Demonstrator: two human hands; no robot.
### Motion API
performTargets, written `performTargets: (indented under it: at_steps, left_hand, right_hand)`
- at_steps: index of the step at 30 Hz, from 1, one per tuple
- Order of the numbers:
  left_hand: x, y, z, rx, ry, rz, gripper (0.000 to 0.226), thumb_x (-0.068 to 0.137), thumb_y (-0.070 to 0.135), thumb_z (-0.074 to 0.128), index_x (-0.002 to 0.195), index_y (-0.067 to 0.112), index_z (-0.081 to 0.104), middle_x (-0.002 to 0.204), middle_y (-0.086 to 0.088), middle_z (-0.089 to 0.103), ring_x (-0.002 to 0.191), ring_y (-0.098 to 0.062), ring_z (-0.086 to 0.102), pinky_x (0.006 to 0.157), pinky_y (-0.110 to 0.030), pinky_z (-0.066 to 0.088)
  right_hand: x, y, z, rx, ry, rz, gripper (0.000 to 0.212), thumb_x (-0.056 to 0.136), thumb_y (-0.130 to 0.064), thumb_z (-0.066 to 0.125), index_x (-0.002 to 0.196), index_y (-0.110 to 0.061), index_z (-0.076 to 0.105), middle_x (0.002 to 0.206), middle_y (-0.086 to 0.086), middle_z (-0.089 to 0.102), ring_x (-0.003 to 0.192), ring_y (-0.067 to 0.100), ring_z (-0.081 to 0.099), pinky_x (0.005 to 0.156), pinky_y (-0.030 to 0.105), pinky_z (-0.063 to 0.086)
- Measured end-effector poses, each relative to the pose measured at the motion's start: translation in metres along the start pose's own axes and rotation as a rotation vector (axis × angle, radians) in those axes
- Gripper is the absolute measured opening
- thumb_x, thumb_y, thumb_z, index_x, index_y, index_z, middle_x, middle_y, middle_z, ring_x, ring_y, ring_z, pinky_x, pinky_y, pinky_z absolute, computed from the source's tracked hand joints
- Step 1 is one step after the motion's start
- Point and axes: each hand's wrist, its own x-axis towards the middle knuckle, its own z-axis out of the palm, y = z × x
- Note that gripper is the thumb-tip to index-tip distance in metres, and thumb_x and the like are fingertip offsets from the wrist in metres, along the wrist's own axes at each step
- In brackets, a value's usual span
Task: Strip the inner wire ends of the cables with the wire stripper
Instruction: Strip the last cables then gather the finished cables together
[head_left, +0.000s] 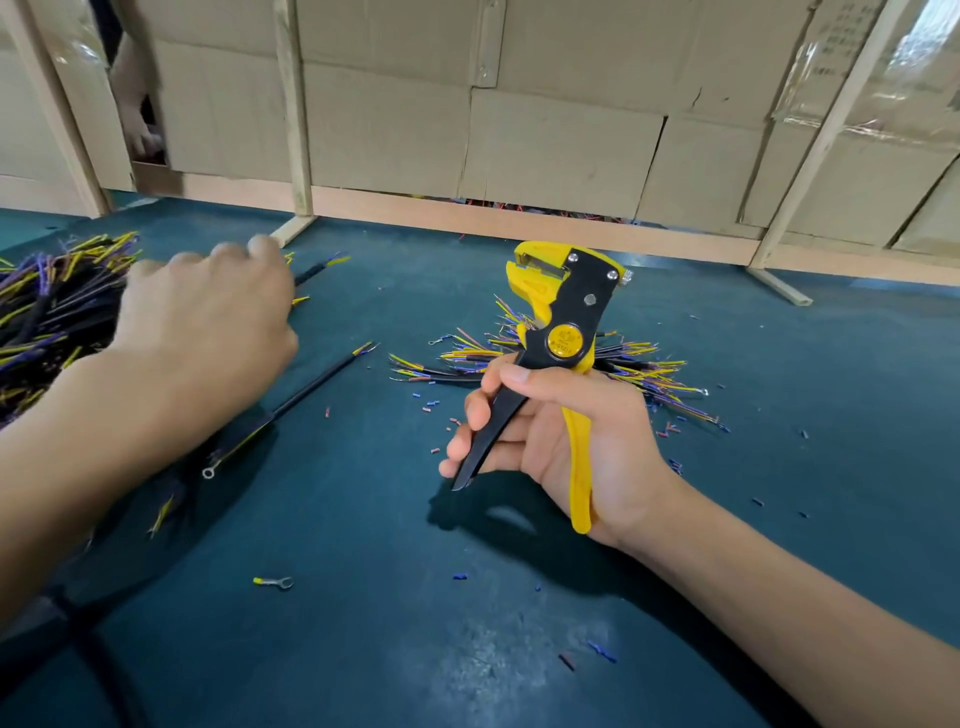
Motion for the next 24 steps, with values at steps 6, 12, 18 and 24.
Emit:
performTargets:
  at_steps: [6,12,18,24]
  left_hand:
    - [-0.013,0.032,-0.023,-0.571,0.25,0.454,0.022,0.098,0.003,0.054,0.117,0.01,0.06,0.104,-0.009,0.058,0.086,-0.035,0.06,0.072,-0.047,0.052]
    - [-0.025,0.052,-0.004,-1.035,0.004,0.52,0.02,0.102,0.009,0.054,0.112,0.013,0.07,0.085,0.016,0.063,0.074,0.002,0.056,0.069,-0.006,0.037]
    - [-0.032,0.063,-0.004,-1.585,-0.432,0.279,0.02,0.098,0.024,0.058,0.108,0.012,0.07,0.072,-0.004,0.058,0.048,-0.011,0.035,0.041,-0.017,0.031]
    - [-0.031,0.059,-0.01,-1.734,-0.763,0.215,0.02,0.096,0.018,0.061,0.111,0.01,0.073,0.084,-0.005,0.067,0.055,-0.017,0.052,0.038,-0.023,0.041]
  right_hand:
    - [0.005,-0.003,-0.005,0.031,0.106,-0.081,0.013,0.086,-0.014,0.063,0.09,-0.002,0.063,0.081,0.02,0.062,0.076,0.043,0.067,0.083,0.059,0.057]
    - [0.007,-0.011,-0.011,-0.04,0.229,-0.223,0.012,0.085,-0.011,0.069,0.091,-0.001,0.068,0.095,0.024,0.07,0.079,0.041,0.07,0.079,0.051,0.059]
    - [0.009,-0.015,-0.016,-0.083,0.329,-0.299,0.003,0.091,-0.001,0.066,0.092,0.001,0.064,0.09,0.023,0.066,0.075,0.042,0.068,0.079,0.053,0.059]
    - [0.009,-0.021,-0.019,-0.123,0.362,-0.312,0.005,0.088,0.0,0.068,0.089,-0.001,0.063,0.084,0.023,0.064,0.076,0.042,0.068,0.076,0.05,0.059]
